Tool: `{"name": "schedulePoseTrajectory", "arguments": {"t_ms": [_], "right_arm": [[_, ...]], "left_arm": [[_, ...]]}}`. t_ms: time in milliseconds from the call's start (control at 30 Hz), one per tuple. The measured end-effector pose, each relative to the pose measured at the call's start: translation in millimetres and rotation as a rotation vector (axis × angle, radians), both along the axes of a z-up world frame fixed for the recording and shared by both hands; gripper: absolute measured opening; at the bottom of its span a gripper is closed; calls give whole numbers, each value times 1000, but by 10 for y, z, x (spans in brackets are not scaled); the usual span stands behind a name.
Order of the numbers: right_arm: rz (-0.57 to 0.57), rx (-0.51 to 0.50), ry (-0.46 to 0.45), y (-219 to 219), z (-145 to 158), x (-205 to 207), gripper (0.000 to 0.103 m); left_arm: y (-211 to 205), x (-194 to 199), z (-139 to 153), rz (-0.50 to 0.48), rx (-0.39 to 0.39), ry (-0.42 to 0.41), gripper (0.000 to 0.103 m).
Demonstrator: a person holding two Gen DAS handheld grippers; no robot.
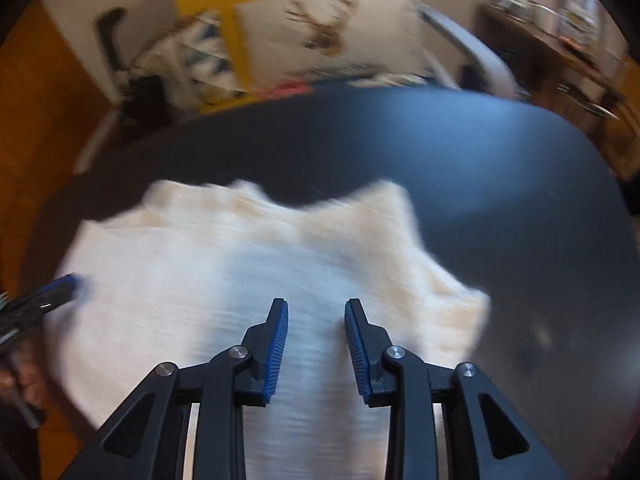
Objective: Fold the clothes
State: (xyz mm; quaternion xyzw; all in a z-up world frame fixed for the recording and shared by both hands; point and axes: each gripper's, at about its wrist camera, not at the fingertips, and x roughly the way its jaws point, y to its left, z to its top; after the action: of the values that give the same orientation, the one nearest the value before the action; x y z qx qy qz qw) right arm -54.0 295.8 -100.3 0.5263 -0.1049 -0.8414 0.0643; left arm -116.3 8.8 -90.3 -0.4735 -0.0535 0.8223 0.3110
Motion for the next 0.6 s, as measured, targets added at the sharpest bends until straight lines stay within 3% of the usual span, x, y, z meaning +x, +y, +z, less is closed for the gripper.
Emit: {"name": "schedulePoseTrajectory", "arguments": {"t_ms": [67,233,300,367,400,433,467,600], "right_arm": [[108,-7,3,-304,167,-197,35],[283,66,-103,-1114,-3,-521,38],[311,101,-134,-1245,-133,-581,39],[320,116,-107,-1264,-154,-569,36],[325,124,-93,-1273,-163,-559,30],[329,134,-81,-1284,-166,-526,21],[334,144,-69,-1294,-168,-493,13],[305,151,-18,-1263,-112,-406,8]], "left_arm": [[163,-71,-21,-28,-112,36,25],[422,-236,-325,-152,-209,-27,25],[458,-276,-393,-166,-221,-30,28],[449,-324,-405,-158,-205,-45,28],[443,-314,-393,-158,-201,-24,24],[435,-296,-377,-157,-196,-8,3],[427,-278,-361,-155,-191,5,3],[333,-342,-165,-109,-122,62,1]]}}
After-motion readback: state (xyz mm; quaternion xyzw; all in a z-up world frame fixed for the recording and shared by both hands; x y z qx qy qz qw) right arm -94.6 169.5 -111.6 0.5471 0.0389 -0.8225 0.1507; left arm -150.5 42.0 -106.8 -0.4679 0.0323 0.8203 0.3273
